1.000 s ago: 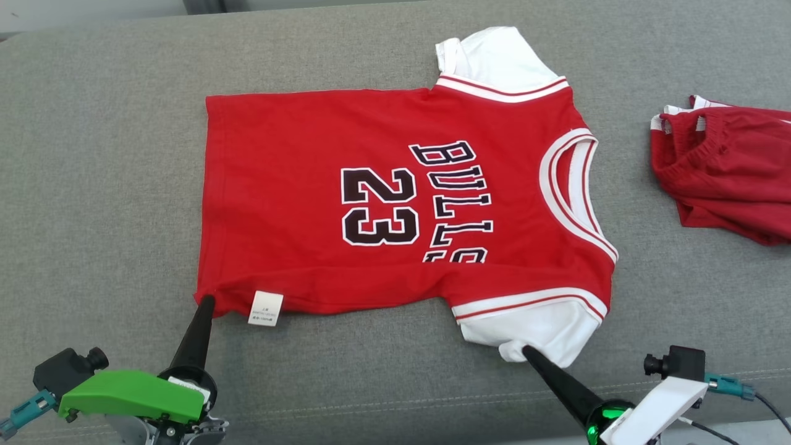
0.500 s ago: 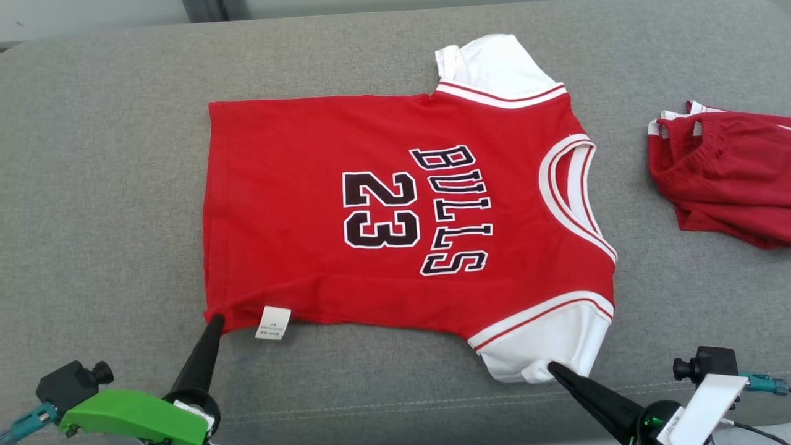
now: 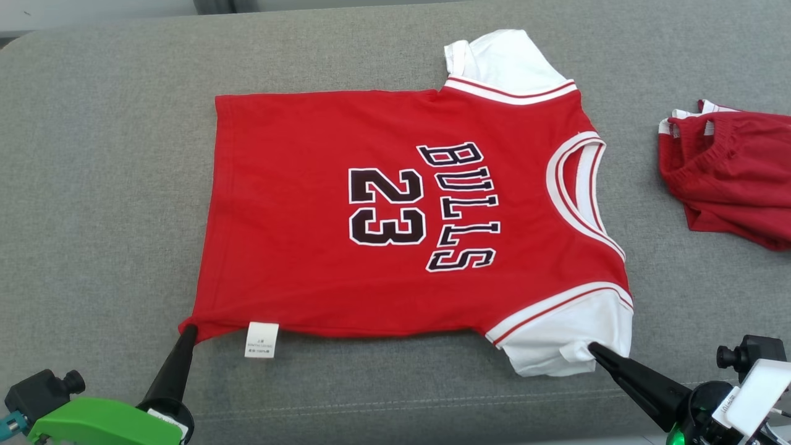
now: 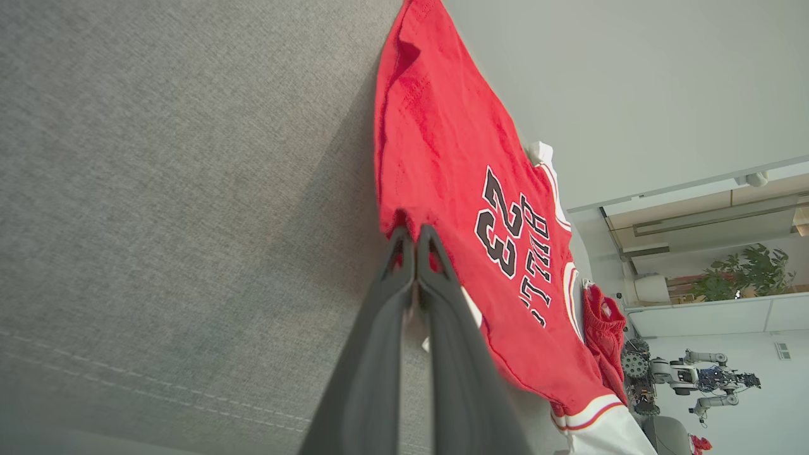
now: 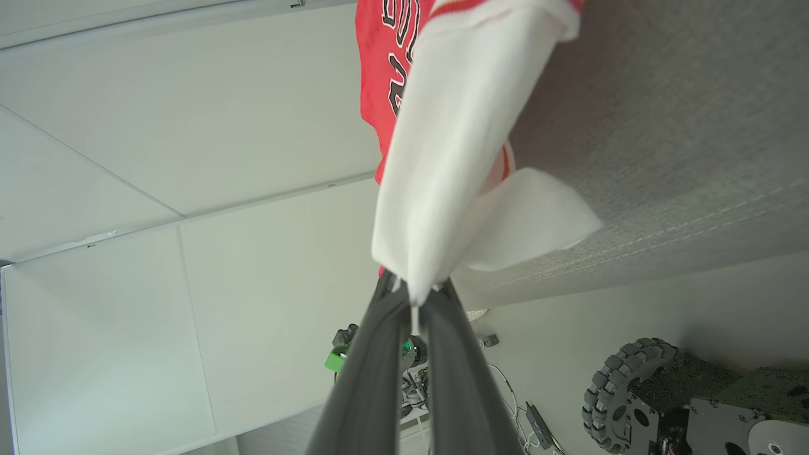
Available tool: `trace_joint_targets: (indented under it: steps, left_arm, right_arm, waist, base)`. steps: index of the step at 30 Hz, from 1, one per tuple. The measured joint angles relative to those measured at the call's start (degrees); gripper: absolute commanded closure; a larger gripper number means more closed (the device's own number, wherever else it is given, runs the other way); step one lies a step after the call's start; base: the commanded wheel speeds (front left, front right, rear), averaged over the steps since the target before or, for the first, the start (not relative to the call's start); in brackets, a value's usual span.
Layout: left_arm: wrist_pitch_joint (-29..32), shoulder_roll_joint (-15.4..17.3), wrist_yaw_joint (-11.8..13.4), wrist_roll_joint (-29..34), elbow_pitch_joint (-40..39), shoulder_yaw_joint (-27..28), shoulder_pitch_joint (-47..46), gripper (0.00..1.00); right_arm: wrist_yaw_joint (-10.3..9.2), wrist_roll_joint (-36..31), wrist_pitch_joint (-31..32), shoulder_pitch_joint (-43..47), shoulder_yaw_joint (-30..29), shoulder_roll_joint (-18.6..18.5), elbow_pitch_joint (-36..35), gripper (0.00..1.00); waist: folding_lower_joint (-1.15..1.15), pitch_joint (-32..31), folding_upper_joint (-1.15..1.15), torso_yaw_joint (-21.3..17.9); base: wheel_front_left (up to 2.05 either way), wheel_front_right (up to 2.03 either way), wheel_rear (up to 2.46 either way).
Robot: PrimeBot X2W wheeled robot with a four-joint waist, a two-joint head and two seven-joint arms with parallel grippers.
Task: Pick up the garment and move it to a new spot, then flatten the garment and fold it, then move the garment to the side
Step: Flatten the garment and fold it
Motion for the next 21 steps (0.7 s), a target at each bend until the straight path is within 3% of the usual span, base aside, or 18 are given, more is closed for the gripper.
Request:
trace_joint_targets:
  steps: [12, 21]
  left_arm:
    - [0.91, 1.24, 0.01, -0.63, -1.94, 0.81, 0.74, 1.00]
    - [3.69, 3.98, 0.47, -0.33, -3.83, 0.90, -2.71, 1.00]
  right_arm:
    - [0.02, 6.41, 0.38, 0.36, -4.92, 0.12, -3.85, 1.00]
    - [0.02, 10.13, -0.45, -1.44, -8.26, 2.49, -5.08, 1.00]
  waist:
    - [0.00, 1.07, 0.00, -0.64]
    - [0.00, 3.56, 0.00, -0.60]
  base:
    - [0.00, 0.00, 0.00]
    - [0.00, 0.00, 0.00]
